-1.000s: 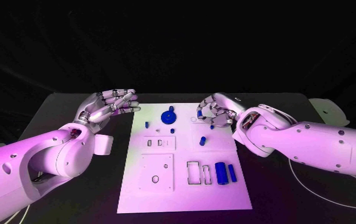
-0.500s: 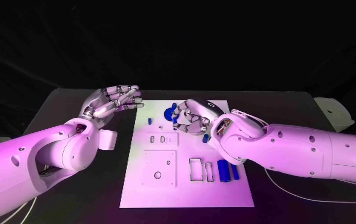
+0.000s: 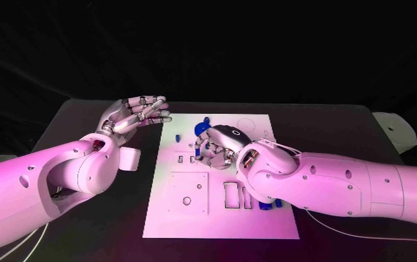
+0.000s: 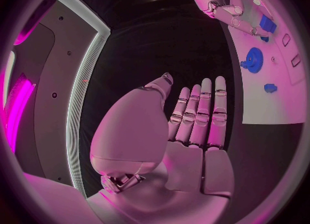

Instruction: Assemble the parts on the task board

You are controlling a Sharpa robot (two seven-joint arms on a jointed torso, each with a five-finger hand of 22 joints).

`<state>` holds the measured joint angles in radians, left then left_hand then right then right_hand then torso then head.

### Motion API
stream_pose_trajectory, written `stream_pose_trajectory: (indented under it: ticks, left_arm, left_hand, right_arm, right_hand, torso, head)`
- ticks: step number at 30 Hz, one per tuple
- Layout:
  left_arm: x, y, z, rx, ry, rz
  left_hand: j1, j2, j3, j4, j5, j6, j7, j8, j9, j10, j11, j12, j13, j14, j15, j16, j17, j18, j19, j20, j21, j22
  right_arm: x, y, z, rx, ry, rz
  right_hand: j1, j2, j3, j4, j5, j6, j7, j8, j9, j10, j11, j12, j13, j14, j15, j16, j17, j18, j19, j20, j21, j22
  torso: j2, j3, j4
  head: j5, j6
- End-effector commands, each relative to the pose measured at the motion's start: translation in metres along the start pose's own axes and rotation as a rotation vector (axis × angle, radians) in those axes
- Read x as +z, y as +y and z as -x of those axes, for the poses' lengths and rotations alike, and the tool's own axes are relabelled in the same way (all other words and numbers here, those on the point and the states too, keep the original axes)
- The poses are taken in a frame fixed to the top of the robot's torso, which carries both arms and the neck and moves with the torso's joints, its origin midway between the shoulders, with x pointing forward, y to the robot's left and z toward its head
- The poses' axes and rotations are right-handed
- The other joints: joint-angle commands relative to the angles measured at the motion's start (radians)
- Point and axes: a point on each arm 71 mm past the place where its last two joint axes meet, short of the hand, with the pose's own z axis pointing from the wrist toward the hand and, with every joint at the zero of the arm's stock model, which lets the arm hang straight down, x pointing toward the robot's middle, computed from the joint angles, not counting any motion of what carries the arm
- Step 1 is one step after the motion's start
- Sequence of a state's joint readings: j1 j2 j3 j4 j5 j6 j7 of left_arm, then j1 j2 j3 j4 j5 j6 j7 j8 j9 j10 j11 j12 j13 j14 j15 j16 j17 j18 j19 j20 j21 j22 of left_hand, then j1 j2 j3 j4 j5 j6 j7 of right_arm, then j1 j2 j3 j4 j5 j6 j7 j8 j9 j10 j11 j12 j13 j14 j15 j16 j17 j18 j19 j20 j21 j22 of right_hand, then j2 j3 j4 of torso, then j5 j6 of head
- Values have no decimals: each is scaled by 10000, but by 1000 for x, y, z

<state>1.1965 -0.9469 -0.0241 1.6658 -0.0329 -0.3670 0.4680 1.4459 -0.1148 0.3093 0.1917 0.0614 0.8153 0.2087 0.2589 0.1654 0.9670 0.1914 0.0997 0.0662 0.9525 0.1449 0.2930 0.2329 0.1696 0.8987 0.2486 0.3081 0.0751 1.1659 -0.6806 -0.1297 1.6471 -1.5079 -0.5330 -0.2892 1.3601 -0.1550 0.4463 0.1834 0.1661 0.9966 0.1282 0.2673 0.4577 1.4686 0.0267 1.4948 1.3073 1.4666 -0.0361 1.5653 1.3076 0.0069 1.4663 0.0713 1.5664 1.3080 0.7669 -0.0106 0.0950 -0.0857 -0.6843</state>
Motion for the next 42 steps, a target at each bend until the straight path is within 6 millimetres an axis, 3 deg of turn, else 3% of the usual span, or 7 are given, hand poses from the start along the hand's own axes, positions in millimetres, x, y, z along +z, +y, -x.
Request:
stream_pose_trajectory:
  ticks: [1, 15, 35, 42]
  left_arm:
    - [0, -1, -2, -106, 181, -67]
    - [0, -1, -1, -106, 183, -38]
    - [0, -1, 0, -99, 169, -14]
    - [0, -1, 0, -100, 171, -5]
  left_hand:
    - [-5, -109, 47, -16, -21, 49, 325, -29, -4, 68, -6, -60, 8, -35, 9, -62, 15, 144, 28, 41, -64, -16]
    - [-20, -113, 60, -14, -25, 54, 322, -34, -6, 79, -8, -73, 6, -30, 8, -73, 27, 144, 33, 41, -70, -20]
    - [-34, -116, 65, -11, -26, 52, 324, -40, -8, 79, -6, -86, 4, -31, 9, -83, 34, 143, 34, 42, -75, -24]
    - [-34, -116, 65, -11, -26, 52, 324, -40, -8, 79, -6, -86, 4, -31, 9, -83, 34, 143, 34, 42, -75, -24]
  right_arm:
    - [1, 1, -3, -484, 46, -25]
    - [1, -5, -14, -759, 521, -181]
    - [3, -8, -18, -918, 647, -296]
    - [4, -10, -19, -971, 766, -327]
  right_hand:
    - [-127, 12, 5, 73, -63, 240, -307, 141, 472, 508, -61, -50, 2043, 1042, -75, 55, 2632, -69, 1045, -56, 44, 2628]
    - [-224, -139, -33, 72, -101, 258, -325, 190, 491, 530, -78, -21, 2066, 1042, -89, 55, 2632, -69, 1045, -70, 44, 2628]
    - [-270, -208, -51, 76, -98, 256, -328, 203, 494, 527, -81, -28, 2062, 1042, -93, 55, 2632, -69, 1045, -75, 44, 2628]
    - [-338, -365, -72, 71, -104, 117, -277, 151, 462, 482, -47, -97, 2017, 1042, -77, 55, 2632, -69, 1045, -72, 44, 2628]
  torso:
    - [6, 8, 7]
    - [-4, 6, 0]
    - [-9, -2, 3]
    - [-12, -5, 8]
  head:
    - [47, -24]
    - [57, -134]
    - [72, -115]
    - [67, -136]
